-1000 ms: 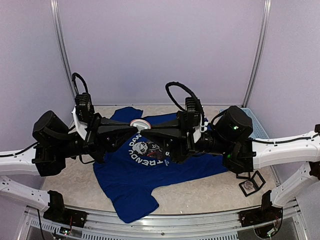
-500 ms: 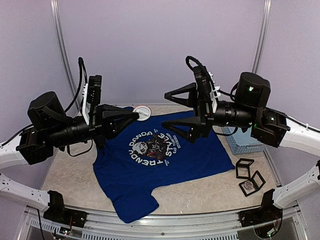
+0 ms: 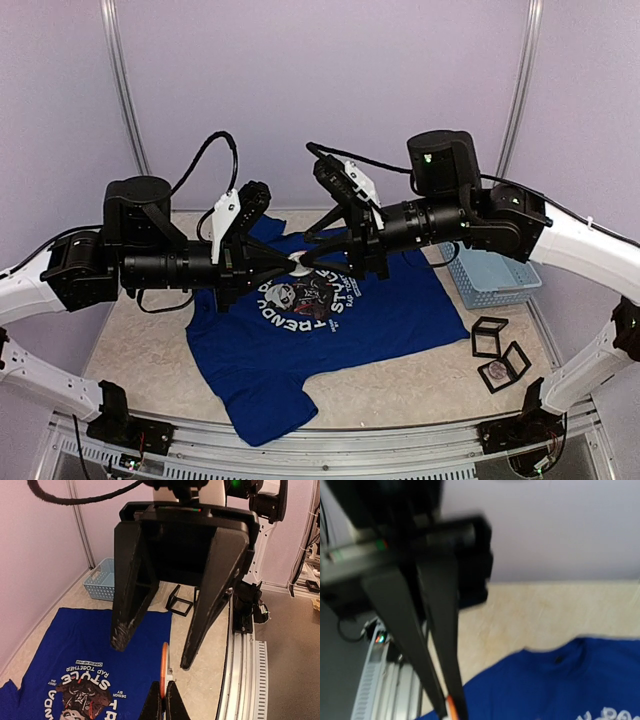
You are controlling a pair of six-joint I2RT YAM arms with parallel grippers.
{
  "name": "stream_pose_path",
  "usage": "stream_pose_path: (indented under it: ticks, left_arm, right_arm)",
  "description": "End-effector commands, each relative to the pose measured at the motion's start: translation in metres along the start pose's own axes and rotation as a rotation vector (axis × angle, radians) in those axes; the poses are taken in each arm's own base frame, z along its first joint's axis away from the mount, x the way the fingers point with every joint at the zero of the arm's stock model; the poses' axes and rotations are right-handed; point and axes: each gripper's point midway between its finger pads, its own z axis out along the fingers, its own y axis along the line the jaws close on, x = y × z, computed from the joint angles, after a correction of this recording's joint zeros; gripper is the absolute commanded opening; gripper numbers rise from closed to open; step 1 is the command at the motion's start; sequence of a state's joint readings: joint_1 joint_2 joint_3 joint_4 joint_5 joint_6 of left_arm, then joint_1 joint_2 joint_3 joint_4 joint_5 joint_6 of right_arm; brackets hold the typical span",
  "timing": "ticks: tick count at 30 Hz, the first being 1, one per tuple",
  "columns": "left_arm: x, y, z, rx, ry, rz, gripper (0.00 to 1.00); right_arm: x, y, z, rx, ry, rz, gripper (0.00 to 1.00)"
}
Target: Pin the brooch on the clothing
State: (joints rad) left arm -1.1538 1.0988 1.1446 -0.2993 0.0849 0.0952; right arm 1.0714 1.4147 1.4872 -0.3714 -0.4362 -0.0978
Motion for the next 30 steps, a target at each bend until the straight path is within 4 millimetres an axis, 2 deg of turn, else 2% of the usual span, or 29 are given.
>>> stream_pose_path:
  ticks: [1, 6, 11, 13, 19, 20, 22, 24, 26, 28, 30]
  left_arm:
    - [-0.009, -0.001, -0.006, -0.003, -0.013, 0.02, 0.0]
    - [-0.009, -0.003, -0.007, 0.006, -0.019, 0.027, 0.0]
    - [-0.007, -0.004, -0.007, 0.011, -0.015, 0.032, 0.0]
    - [-0.008, -0.004, -0.007, 0.016, -0.018, 0.031, 0.0]
    - [-0.011, -0.006, -0.01, 0.019, -0.05, 0.025, 0.0]
    - [-0.012, -0.004, -0.011, 0.01, -0.066, 0.025, 0.06]
    - [-0.017, -0.004, -0.017, -0.002, -0.135, 0.026, 0.28]
    - [-0.02, -0.006, -0.024, 0.003, -0.204, 0.023, 0.44]
    - [-0.025, -0.007, -0.032, 0.009, -0.269, 0.01, 0.47]
    - [-0.028, -0.01, -0.034, 0.024, -0.3, 0.003, 0.41]
    - [-0.029, -0.011, -0.034, 0.029, -0.306, 0.001, 0.41]
  right_arm:
    - [0.003, 0.009, 0.0, -0.052, 0.036, -0.004, 0.36]
    - [0.014, 0.008, 0.001, -0.042, 0.056, 0.011, 0.17]
    - [0.012, 0.009, -0.001, -0.049, 0.045, 0.013, 0.11]
    - [0.012, 0.01, -0.001, -0.053, 0.041, 0.011, 0.0]
    - [0.012, 0.014, 0.005, -0.085, 0.012, 0.009, 0.0]
    - [0.01, 0.013, 0.004, -0.076, -0.006, 0.009, 0.0]
    - [-0.002, 0.013, 0.0, -0.067, -0.097, 0.0, 0.0]
    - [-0.016, 0.021, -0.008, -0.093, -0.201, -0.015, 0.0]
    - [-0.025, 0.026, -0.012, -0.119, -0.288, -0.008, 0.0]
    - [-0.028, 0.03, -0.013, -0.139, -0.335, -0.022, 0.0]
    - [-0.026, 0.029, -0.009, -0.144, -0.333, -0.022, 0.0]
